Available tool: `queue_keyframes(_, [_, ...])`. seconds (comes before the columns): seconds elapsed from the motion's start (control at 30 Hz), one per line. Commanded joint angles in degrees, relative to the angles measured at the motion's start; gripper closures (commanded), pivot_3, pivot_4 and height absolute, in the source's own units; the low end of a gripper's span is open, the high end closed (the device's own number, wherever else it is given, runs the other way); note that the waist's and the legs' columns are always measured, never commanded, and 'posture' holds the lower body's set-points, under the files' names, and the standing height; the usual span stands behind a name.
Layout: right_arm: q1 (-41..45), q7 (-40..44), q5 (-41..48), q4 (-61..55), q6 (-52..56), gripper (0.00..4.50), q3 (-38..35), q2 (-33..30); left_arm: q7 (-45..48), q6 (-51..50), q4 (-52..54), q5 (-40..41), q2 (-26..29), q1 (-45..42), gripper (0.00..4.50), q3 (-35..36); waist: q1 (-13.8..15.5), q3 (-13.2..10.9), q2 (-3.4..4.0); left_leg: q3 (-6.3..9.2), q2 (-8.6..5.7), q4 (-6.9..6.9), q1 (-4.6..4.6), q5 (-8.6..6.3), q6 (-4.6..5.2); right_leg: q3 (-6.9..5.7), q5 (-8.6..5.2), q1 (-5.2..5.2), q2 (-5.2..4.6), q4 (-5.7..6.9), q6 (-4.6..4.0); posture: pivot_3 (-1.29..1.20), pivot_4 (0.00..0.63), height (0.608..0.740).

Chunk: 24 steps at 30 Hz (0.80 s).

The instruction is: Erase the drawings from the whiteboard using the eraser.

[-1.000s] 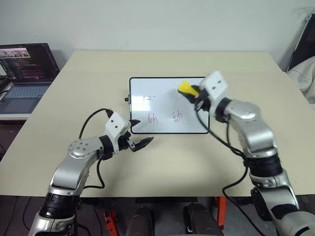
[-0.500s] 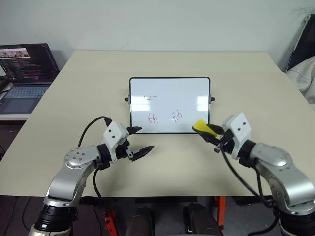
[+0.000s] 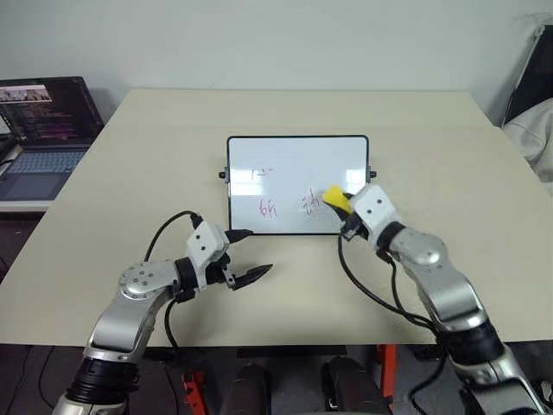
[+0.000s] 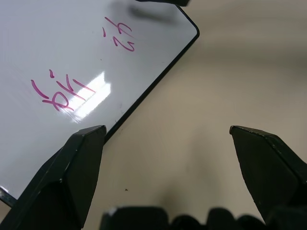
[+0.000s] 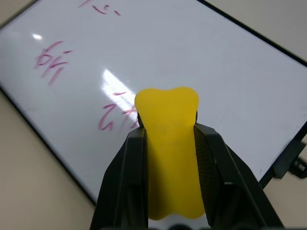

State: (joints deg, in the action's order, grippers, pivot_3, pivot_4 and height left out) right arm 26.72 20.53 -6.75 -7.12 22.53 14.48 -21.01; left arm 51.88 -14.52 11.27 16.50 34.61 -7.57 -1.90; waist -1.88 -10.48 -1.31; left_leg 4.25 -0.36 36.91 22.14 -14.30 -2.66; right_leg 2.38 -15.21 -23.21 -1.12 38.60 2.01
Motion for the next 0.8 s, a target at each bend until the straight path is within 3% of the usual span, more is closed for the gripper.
queue_keyframes(0.03, [3.2,0.2,-2.8,5.0,-4.2,3.51,2.0,0.6,-0.2,0.4,1.9,0.2,0.3,-1.0,0.00,0.3,0.1,0.0,0.00,0.01,-0.01,-0.01,0.01,0.00,0.00,-0.02,0.00,0.00,-0.01,0.00,0.00,0.00,0.150,0.740])
queue_keyframes(0.27, [2.1,11.6,-7.2,6.6,-4.9,3.51,10.5,-4.4,-1.4,-1.4,3.4,0.2,0.2,-2.1,0.00,0.2,0.0,0.0,-0.03,0.04,0.00,0.01,-0.07,-0.01,0.01,0.00,0.00,0.05,-0.02,0.03,0.00,0.00,0.150,0.740])
queue_keyframes(0.53, [8.9,-1.3,-10.4,12.9,-9.6,3.51,4.3,0.5,-1.9,-4.1,5.5,0.7,0.2,-2.6,0.00,0.0,-0.1,0.0,-0.04,0.01,0.00,0.09,-0.26,0.10,0.08,0.08,0.00,0.09,0.02,0.29,0.04,0.00,0.150,0.740])
queue_keyframes(0.8, [6.0,11.3,-11.8,11.9,-7.1,3.51,11.5,-1.5,-2.1,-5.1,6.4,0.9,0.0,-2.5,0.00,0.0,-0.1,0.0,-0.06,0.03,0.01,0.02,-0.23,0.08,0.09,0.05,0.05,0.08,0.02,0.26,-0.07,0.00,0.150,0.740])
